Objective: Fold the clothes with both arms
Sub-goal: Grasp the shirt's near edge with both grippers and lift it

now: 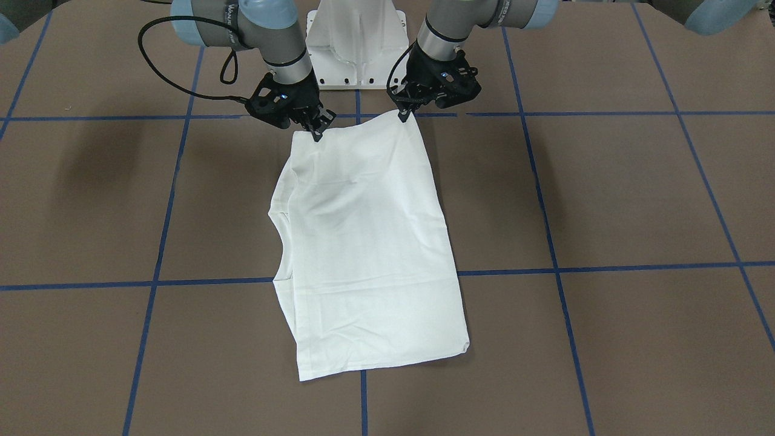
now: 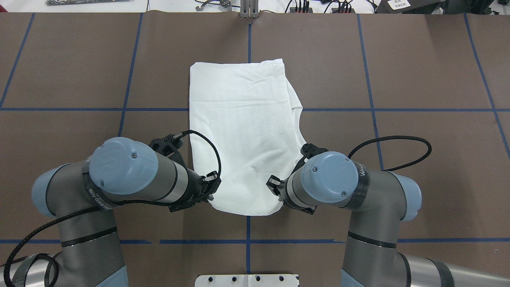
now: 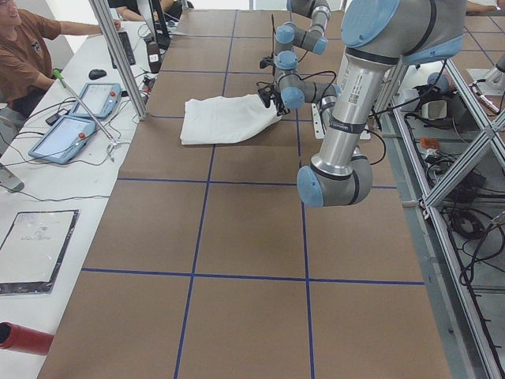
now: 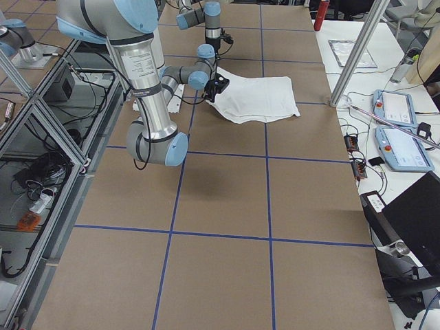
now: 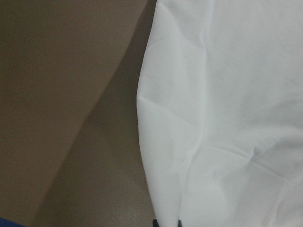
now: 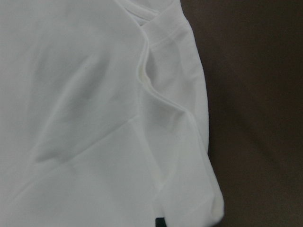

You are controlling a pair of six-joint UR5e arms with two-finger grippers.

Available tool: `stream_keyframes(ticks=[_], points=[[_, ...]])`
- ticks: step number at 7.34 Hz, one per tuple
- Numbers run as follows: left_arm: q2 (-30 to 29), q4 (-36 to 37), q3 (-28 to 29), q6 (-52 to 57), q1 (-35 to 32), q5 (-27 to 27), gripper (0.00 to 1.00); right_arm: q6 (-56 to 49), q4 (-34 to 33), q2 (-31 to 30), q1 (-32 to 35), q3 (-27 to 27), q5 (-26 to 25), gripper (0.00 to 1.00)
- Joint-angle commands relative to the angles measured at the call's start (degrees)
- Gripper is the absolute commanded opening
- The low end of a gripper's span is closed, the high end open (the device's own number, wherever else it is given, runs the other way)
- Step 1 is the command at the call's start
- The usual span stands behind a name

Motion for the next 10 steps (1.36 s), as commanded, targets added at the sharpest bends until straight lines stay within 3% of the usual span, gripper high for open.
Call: stream_keyframes(ticks=[1,3,4,7,10], points=[[0.04,7.15,-4.74,0.13,0.33,-2.05,0.0,0.47,-2.54,-2.32,-1.41,6.96,2.74,0.0],[-0.05,10.7,-9.14,0.13,2.16,-2.32,0.0,0.65,-3.17,-2.41,-1.69,10.65,11.32,0.0],[0.04,11.15,-10.64,0.05,3.83,-2.32,0.0,1.26,-3.26,-2.67,-1.69,12.59,12.41,0.0],[-0.57,13.88,-11.72,0.22,4.38,-1.62,0.0,2.06,-3.7,-3.03,-0.73,11.83,11.54,0.0],[-1.45,12.04,-9.35,1.53,-2.02,-1.7,0.0,0.48,-3.17,0.3,4.98,8.31,10.4,0.0]])
